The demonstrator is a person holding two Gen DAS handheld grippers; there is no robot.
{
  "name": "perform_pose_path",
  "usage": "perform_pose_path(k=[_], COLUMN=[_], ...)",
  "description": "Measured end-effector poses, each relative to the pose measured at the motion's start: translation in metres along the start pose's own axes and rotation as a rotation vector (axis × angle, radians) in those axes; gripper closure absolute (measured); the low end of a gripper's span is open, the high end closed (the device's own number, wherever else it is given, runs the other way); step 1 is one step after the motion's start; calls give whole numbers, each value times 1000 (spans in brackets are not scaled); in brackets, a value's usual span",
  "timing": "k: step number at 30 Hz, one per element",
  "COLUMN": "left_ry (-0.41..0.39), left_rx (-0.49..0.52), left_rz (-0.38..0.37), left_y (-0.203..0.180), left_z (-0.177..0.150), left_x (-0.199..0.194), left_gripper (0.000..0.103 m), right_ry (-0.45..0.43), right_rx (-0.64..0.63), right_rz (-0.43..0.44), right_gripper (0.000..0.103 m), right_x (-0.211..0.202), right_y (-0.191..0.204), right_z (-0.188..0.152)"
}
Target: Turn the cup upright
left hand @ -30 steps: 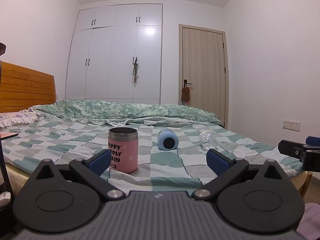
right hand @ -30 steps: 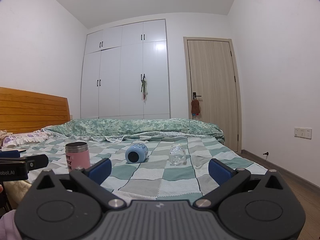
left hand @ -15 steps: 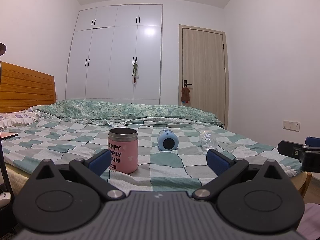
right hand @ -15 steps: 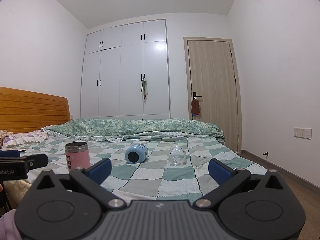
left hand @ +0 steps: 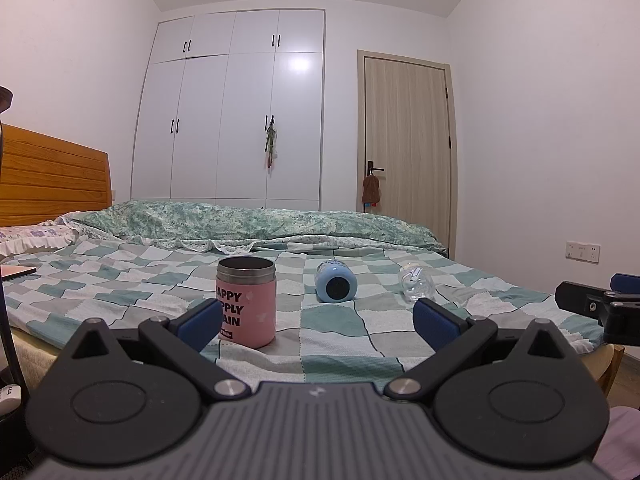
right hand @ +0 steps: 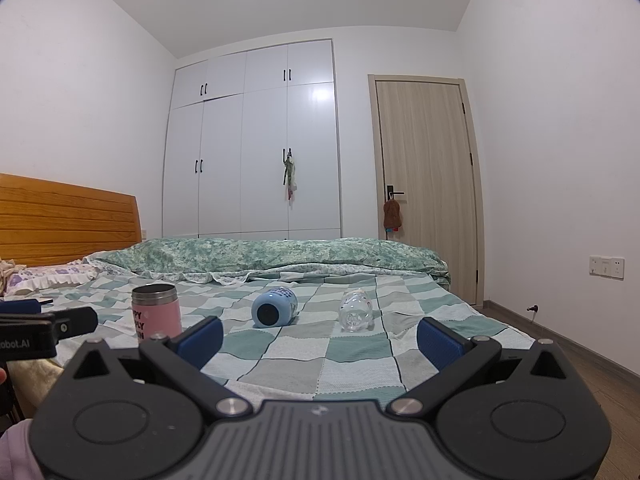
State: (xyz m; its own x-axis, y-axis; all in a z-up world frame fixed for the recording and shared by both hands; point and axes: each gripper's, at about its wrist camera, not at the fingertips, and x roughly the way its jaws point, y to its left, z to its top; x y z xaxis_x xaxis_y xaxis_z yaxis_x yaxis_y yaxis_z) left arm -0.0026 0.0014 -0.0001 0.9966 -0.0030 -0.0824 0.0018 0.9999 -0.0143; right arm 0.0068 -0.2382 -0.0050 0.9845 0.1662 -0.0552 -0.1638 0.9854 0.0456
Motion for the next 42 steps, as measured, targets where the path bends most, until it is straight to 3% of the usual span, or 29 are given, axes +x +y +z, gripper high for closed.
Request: perform_pose_path(k=[33,42], left_ry=[-3,10], left_rx=[2,29], left_rz=[-3,-22], left_y=[0,-8], left_z=[1,26], left_x=[-1,28], left_gripper=[0,0], right_ry=[0,17], right_rx=[-1,6], right_rz=[0,1], right_gripper=[0,0], right_x=[0,19], right_y=[0,-4], right_z=[-1,7])
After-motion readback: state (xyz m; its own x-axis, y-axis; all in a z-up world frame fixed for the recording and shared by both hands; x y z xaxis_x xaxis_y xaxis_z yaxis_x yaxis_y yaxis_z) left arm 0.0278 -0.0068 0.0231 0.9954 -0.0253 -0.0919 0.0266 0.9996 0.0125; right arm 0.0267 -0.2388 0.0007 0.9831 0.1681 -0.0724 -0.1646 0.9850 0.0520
